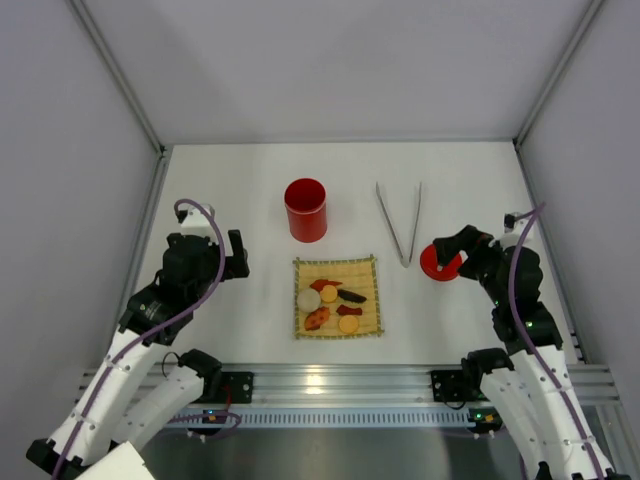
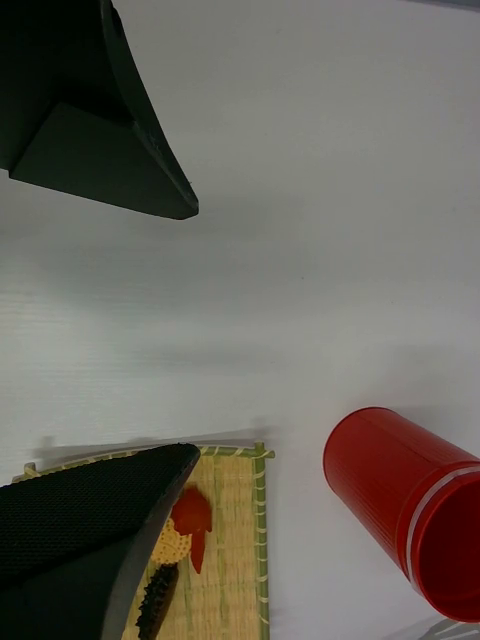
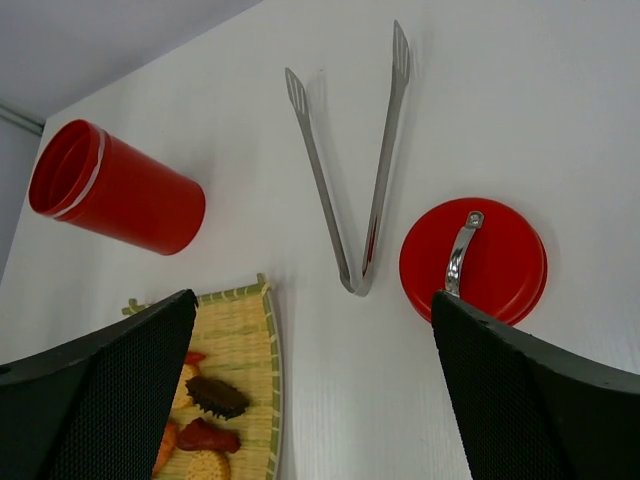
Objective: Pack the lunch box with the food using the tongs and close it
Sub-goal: Pick up the clamp at the center of the board.
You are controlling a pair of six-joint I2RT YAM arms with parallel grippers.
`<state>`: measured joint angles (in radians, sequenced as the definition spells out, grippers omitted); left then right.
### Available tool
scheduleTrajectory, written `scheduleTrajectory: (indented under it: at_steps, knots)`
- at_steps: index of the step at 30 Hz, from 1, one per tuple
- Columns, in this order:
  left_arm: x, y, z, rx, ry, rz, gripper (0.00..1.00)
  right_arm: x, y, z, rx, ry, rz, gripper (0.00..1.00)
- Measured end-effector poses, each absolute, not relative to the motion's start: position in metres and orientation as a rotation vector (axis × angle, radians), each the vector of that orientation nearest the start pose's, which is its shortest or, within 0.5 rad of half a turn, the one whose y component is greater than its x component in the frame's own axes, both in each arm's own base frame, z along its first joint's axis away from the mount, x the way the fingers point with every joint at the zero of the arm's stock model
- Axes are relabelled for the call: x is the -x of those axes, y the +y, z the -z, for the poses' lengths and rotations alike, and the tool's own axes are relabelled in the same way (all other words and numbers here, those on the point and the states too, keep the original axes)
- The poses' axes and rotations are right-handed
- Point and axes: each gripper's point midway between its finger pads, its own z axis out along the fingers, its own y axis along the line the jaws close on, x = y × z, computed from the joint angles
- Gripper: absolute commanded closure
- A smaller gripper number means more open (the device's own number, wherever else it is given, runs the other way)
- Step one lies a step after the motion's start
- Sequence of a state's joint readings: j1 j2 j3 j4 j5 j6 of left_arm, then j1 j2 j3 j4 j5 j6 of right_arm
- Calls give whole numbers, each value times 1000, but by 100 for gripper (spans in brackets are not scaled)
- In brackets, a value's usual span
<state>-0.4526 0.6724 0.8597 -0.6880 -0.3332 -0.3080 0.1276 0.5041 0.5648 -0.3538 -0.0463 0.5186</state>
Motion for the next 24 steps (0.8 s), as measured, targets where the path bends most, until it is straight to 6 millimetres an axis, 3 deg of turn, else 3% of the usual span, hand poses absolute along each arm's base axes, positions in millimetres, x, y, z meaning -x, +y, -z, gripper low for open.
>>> scheduleTrajectory:
  at_steps: [15,20,24]
  knots:
    - [-235,-65,-227,47,2058,131,1,-251,55,-199,-304,1922,-415,1]
    - [-235,-68,-224,37,2071,141,1,-266,56,-196,-296,1994,-382,0]
    - [-236,-70,-221,30,2083,143,1,-284,60,-180,-290,2091,-356,0]
